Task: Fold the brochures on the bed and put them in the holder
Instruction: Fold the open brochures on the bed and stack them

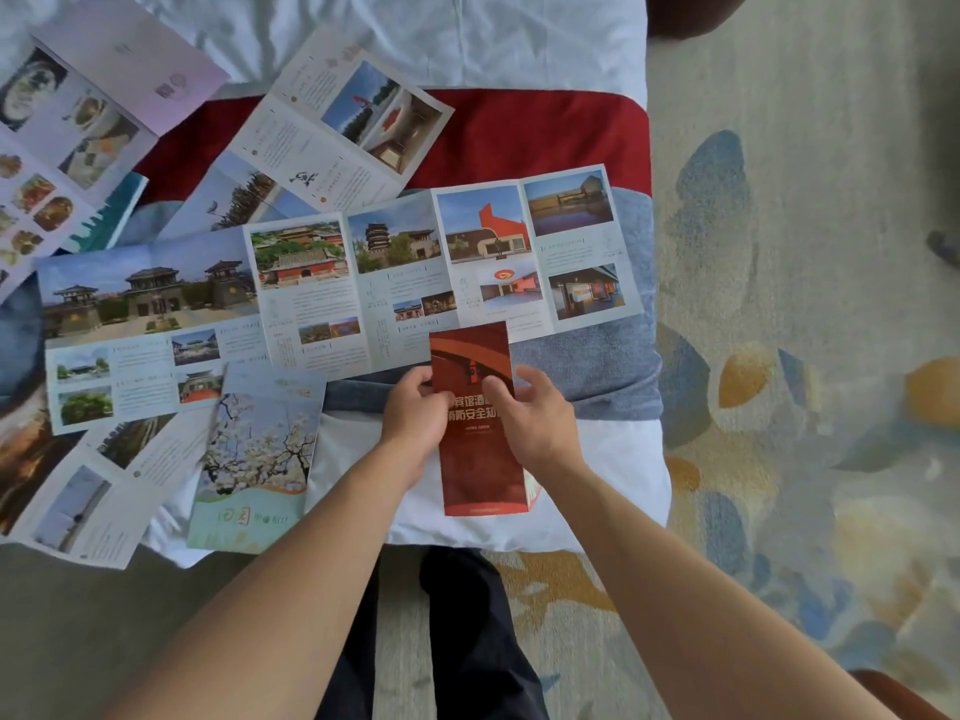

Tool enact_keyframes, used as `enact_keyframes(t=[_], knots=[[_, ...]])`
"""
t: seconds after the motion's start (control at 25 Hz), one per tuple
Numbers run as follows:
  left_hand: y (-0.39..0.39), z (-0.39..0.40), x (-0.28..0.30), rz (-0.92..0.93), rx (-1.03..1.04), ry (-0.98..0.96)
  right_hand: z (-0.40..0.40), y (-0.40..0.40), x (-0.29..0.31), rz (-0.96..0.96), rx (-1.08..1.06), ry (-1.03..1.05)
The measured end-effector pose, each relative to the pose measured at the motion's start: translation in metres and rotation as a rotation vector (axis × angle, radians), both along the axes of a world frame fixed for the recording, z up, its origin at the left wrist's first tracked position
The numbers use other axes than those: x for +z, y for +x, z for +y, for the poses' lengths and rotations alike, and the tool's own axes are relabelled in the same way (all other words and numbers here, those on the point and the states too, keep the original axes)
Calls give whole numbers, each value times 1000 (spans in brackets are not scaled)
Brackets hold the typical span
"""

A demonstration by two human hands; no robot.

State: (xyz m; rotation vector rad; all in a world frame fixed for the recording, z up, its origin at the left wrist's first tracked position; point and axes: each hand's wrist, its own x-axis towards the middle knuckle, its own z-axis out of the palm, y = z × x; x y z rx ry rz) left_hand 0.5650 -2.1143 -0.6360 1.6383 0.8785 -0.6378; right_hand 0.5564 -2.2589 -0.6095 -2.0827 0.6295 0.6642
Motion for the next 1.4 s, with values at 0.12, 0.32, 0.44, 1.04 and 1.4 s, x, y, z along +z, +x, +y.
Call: enact_keyframes(t=[0.12, 0.32, 0.44, 1.04, 1.4], knots=[[0, -2, 5, -158, -304, 228, 7, 4, 1, -53, -20, -34], [-8, 5, 7, -206, -404, 189, 14, 5, 1, -59, -145, 64], [-13, 17, 10, -247, -394, 217, 28, 6, 1, -57, -142, 96], [-57, 201, 22, -426, -822, 591, 208, -38, -5, -159, 572, -141], [-86, 261, -13, -370, -1034, 664, 259, -69, -35, -153, 829, -222]])
